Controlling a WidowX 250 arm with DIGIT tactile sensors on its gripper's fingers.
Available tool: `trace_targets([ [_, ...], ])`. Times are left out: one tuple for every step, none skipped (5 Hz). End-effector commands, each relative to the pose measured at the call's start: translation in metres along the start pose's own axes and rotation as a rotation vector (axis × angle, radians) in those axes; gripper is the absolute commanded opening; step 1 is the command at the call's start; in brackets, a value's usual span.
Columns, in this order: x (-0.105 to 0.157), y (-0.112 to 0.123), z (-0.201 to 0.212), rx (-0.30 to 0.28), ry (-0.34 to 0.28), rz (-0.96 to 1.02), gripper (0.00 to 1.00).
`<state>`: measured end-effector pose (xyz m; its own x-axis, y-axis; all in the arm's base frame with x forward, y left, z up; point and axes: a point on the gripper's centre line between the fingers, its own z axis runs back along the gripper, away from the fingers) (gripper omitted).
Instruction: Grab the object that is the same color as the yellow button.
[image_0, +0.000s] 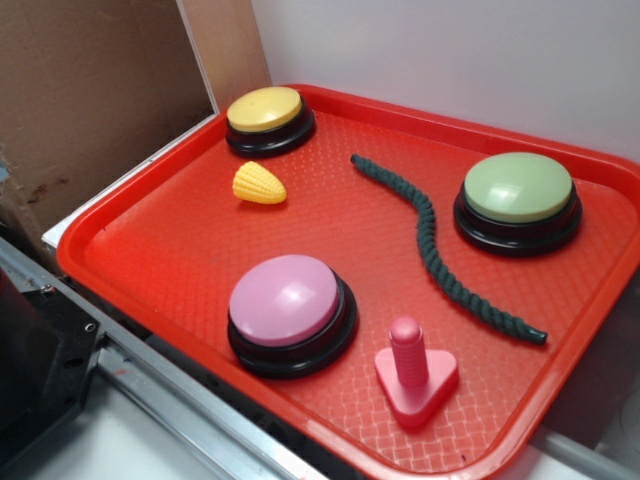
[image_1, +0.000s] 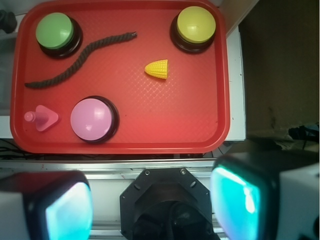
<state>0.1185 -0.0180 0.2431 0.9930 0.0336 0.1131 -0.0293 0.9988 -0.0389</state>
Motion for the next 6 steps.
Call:
trace_targets([
  [0.0, 0.0, 0.0, 0.0, 0.0, 0.0, 1.0],
  [0.024, 0.012, -0.004, -0.012, 0.008, 0.023, 1.0],
  [0.046, 0.018, -0.01, 0.004, 0.029, 0.025, 1.0],
  [0.072, 0.023, -0.02, 0.019, 0.047, -0.015, 1.0],
  [0.111, 0.016, -0.048, -0.016, 0.103, -0.261, 1.0],
  [0.14, 0.006, -0.101, 0.107, 0.252, -0.523, 1.0],
])
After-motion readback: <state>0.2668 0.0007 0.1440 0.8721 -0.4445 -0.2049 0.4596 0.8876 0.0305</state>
